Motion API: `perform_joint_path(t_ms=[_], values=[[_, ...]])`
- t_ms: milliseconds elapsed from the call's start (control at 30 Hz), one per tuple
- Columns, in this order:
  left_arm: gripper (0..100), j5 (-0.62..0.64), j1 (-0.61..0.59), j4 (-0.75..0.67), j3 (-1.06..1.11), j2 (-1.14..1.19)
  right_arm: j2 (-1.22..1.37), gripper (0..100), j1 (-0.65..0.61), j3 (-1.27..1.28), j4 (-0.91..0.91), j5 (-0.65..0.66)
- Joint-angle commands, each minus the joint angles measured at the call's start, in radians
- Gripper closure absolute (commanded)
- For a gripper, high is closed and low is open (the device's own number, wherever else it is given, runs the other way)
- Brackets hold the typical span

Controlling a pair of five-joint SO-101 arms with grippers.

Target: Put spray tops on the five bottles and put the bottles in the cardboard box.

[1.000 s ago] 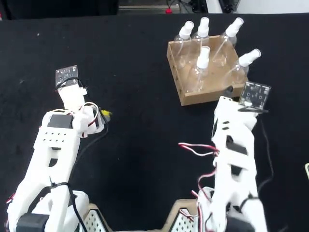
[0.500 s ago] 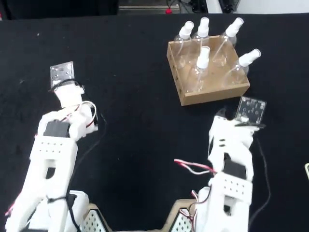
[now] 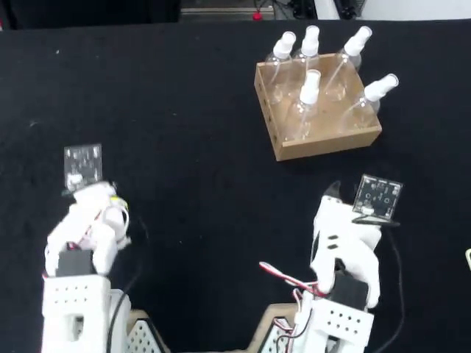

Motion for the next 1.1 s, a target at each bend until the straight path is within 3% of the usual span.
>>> perform_joint_path(t_ms=[0, 100, 267, 533, 1067], values=[[97, -0.008, 0.002, -0.011, 0.199, -0.358, -0.105, 91.3, 0.015, -0.008, 0.282, -0.002], [97, -0.008, 0.002, -0.009, 0.269, -0.482, -0.104, 91.5, 0.015, -0.008, 0.477, -0.002], [97, -0.008, 0.002, 0.003, 0.275, -0.365, -0.099, 91.6, 0.015, -0.008, 0.473, -0.003], [97, -0.005, 0.007, 0.382, 0.268, -0.371, -0.101, 91.6, 0.015, -0.008, 0.473, -0.003], [97, -0.003, 0.005, 0.382, 0.269, -0.436, -0.101, 91.6, 0.015, -0.008, 0.474, -0.003]])
